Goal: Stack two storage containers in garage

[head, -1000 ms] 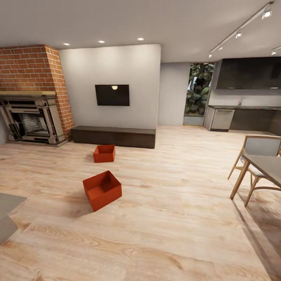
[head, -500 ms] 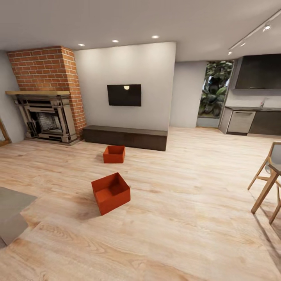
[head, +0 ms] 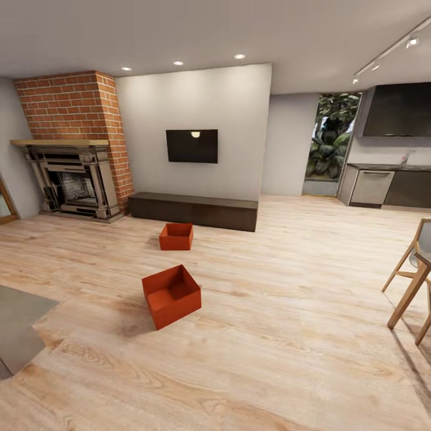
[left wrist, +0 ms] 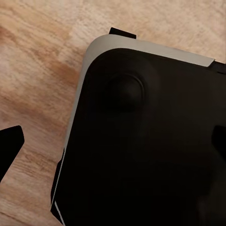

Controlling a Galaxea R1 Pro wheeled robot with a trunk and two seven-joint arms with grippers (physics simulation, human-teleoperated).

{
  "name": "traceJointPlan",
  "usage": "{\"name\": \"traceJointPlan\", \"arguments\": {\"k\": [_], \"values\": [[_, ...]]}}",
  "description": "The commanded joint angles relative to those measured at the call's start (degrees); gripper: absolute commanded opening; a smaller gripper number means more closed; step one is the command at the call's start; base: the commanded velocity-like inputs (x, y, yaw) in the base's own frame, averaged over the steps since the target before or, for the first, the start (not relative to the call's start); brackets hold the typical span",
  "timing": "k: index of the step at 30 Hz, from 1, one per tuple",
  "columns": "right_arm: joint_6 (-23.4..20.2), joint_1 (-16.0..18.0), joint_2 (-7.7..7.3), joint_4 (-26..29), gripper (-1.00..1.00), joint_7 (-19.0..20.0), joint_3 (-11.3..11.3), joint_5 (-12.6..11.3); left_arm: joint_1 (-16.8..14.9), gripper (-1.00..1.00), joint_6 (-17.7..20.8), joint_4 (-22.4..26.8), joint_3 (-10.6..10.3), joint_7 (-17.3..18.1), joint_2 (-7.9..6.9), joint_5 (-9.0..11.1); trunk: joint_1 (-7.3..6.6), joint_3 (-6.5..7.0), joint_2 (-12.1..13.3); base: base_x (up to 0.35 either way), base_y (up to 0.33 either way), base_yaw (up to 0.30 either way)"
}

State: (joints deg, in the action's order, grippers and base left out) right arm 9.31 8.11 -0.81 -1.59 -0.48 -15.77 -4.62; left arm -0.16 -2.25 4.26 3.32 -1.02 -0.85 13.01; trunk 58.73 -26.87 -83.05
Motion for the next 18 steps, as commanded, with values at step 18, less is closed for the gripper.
{"name": "traceJointPlan", "arguments": {"k": [18], "values": [[0.04, 0.07, 0.16, -0.17, 1.00, 0.04, -0.48, -0.57, -0.02, 1.00, -0.03, -0.13, 0.29, -0.04, -0.10, 0.25, 0.00, -0.05, -0.03, 0.237, -0.107, 0.000]]}}
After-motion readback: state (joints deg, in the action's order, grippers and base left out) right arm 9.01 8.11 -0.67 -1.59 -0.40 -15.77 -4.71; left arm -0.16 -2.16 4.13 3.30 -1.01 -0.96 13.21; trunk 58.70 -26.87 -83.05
